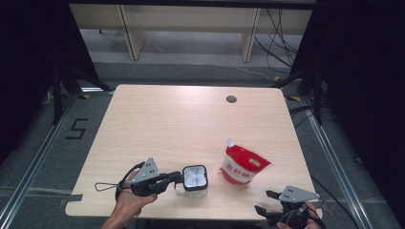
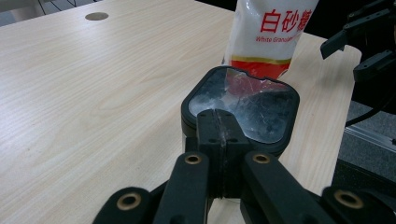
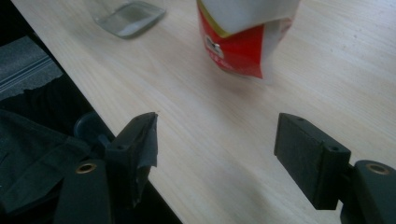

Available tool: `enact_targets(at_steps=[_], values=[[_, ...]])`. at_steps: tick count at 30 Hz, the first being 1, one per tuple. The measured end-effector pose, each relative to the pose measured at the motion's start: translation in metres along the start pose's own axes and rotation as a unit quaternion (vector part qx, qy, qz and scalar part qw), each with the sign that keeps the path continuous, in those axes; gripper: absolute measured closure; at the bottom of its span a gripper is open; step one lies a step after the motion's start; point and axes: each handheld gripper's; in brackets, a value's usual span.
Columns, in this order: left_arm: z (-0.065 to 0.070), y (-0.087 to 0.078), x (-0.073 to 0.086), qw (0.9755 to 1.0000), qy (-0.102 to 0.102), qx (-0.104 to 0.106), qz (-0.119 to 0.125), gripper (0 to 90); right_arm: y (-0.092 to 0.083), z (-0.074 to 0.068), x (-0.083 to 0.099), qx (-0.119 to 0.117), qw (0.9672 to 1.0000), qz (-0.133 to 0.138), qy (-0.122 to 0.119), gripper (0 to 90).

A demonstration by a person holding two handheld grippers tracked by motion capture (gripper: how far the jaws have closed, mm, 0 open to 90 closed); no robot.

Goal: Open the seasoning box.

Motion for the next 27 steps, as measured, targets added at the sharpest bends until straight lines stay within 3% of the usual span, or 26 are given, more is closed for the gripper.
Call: enact_targets(at_steps=[1, 6, 9, 12, 13, 17, 23, 24, 27], values=[[-0.001, 0.001, 0.000, 1.0000, 0.000, 0.003, 0.005, 89.1, -0.001, -0.001, -0.001, 0.008, 1.0000, 0.000, -0.005, 31.8], [-0.001, 0.000, 0.001, 1.0000, -0.001, 0.002, 0.006, 89.0, 0.001, -0.007, -0.004, -0.006, 0.9996, 0.006, -0.027, 35.0], [0.000, 0.000, 0.002, 0.9999, -0.012, 0.000, 0.008, 89.1, 0.000, -0.010, -0.006, -0.010, 0.9991, 0.017, -0.037, 41.3], [-0.001, 0.000, 0.003, 0.9999, -0.008, 0.004, 0.011, 89.0, -0.002, -0.013, -0.010, -0.011, 0.9981, 0.037, -0.047, 47.3], [-0.001, 0.000, 0.003, 0.9999, -0.007, 0.004, 0.012, 89.0, -0.002, -0.015, -0.010, -0.012, 0.9983, 0.038, -0.042, 48.3], [-0.002, 0.000, 0.004, 0.9997, -0.018, 0.005, 0.013, 89.0, 0.001, -0.018, -0.014, -0.014, 0.9974, 0.035, -0.062, 52.9], [-0.002, 0.000, 0.004, 0.9997, -0.019, 0.005, 0.014, 89.0, 0.005, -0.022, -0.022, -0.013, 0.9967, 0.047, -0.065, 59.1], [-0.002, 0.000, 0.004, 0.9997, -0.018, 0.005, 0.014, 89.0, 0.008, -0.023, -0.026, -0.013, 0.9950, 0.062, -0.078, 62.4], [-0.002, 0.000, 0.004, 0.9997, -0.019, 0.007, 0.015, 89.0, 0.009, -0.026, -0.030, -0.009, 0.9930, 0.068, -0.097, 66.1]])
Point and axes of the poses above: each handheld gripper's, and its own axes: y roughly forward along the jaws, x roughly out of its underside, z roughly to its right, and after that the axes turned 2 degrees about -y, right-handed
